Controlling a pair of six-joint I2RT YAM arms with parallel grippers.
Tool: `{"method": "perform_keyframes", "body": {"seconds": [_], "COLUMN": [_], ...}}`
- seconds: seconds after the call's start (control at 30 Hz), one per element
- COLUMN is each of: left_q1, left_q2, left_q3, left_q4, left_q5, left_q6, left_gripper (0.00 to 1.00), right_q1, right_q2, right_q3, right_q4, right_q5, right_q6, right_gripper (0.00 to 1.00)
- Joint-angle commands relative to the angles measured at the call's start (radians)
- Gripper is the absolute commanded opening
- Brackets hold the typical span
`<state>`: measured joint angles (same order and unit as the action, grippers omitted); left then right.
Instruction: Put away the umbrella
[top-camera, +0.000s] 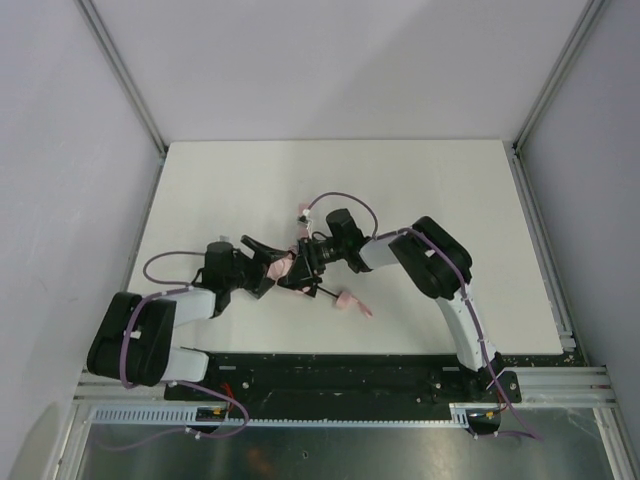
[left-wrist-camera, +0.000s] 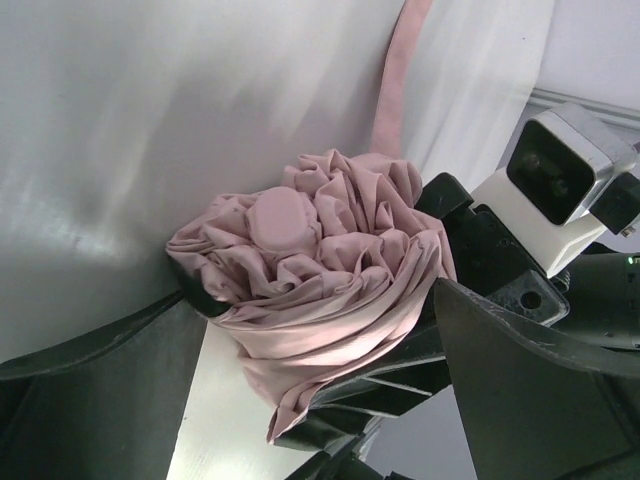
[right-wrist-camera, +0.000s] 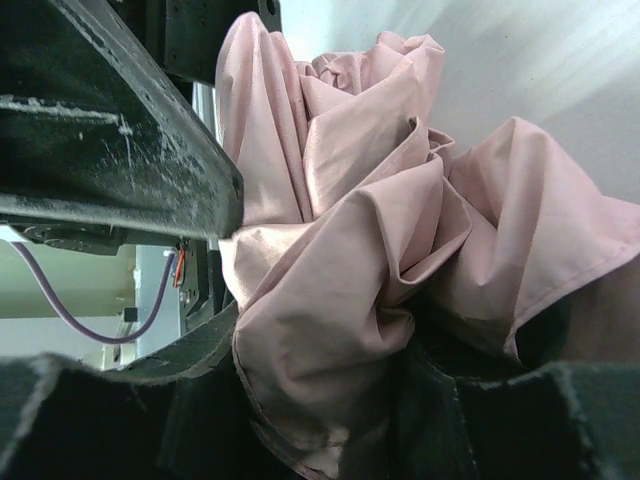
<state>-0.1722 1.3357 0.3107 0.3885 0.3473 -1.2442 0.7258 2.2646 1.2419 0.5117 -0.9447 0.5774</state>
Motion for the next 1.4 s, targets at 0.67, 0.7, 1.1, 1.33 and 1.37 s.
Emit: {"method": "perform_keyframes", "body": {"seconds": [0.67,0.7,1.1,1.33,1.37], "left_q1": [-0.137,-0.138,-0.14,-0.142,-0.142], "left_q2": [0.33,0.331,0.32,0.286,0.283], "left_q3": [0.1,0.099,0.083,0.091,0.093], "left_q4": [-0.077,-0.077,-0.113,-0.184,-0.19], "left_q5": [-0.318,-0.312,-0.222,-0.226,-0.221], "left_q6": [0.176,0.185,0.153,0.125,0.123], "left_gripper": [0.41,0.36,0.0,0.0,0.0], "right_q1": [-0.007,-0.007,0.158,0.272,0.278], "right_q2": [0.086,0.078,-0.145,-0.147,-0.142], "right_q3": [-0.026,-0.023,-0.003,-0.002,-0.002], "right_q4": [-0.239,-0.248,-0.47,-0.535,-0.544], "right_q5": [-0.01,0.002,0.639,1.051,1.095], "right_q6": [-0.021,-0.032,-0.409,-0.48,-0.477], "right_gripper": [0.0,0.02,0.66,0.75,0.76]}}
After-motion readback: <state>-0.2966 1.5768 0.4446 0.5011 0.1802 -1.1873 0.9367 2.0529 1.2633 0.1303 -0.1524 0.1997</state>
